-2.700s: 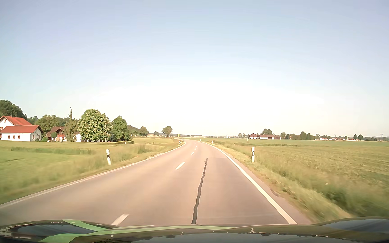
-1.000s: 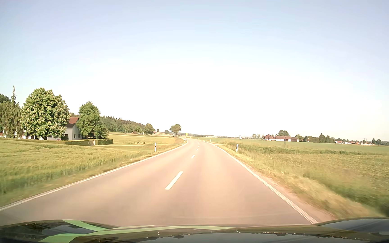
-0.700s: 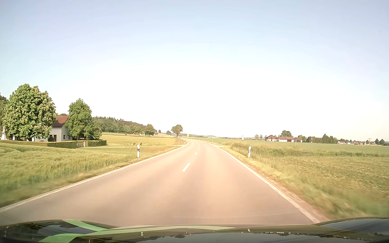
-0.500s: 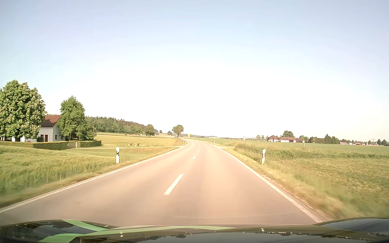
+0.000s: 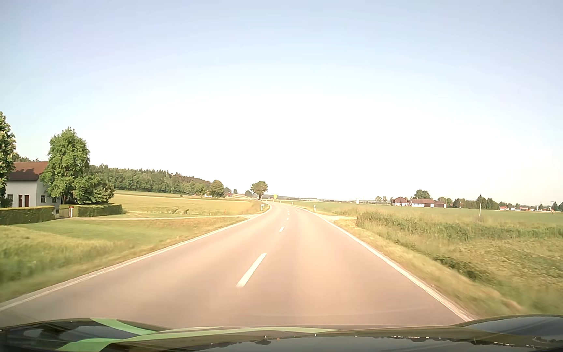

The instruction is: Follow the waypoints while adhering to traffic rules and regulations

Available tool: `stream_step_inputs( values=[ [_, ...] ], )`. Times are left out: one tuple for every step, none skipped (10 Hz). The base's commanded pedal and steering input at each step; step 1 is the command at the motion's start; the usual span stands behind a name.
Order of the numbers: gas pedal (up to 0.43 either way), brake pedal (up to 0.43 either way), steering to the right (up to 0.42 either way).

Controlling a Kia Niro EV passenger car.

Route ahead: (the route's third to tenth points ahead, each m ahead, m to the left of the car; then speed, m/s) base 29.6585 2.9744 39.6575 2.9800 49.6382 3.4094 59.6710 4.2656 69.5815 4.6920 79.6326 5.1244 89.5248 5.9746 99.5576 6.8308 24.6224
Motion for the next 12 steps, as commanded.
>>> stream_step_inputs(
  values=[
    [0.169, 0.0, -0.005],
    [0.15, 0.0, -0.006],
    [0.15, 0.0, -0.006],
    [0.157, 0.0, -0.006],
    [0.169, 0.0, -0.006],
    [0.197, 0.0, -0.005],
    [0.209, 0.0, -0.006],
    [0.209, 0.0, -0.006],
    [0.209, 0.0, -0.006],
    [0.209, 0.0, -0.006],
    [0.209, 0.0, -0.006],
    [0.209, 0.0, -0.006]
  ],
)
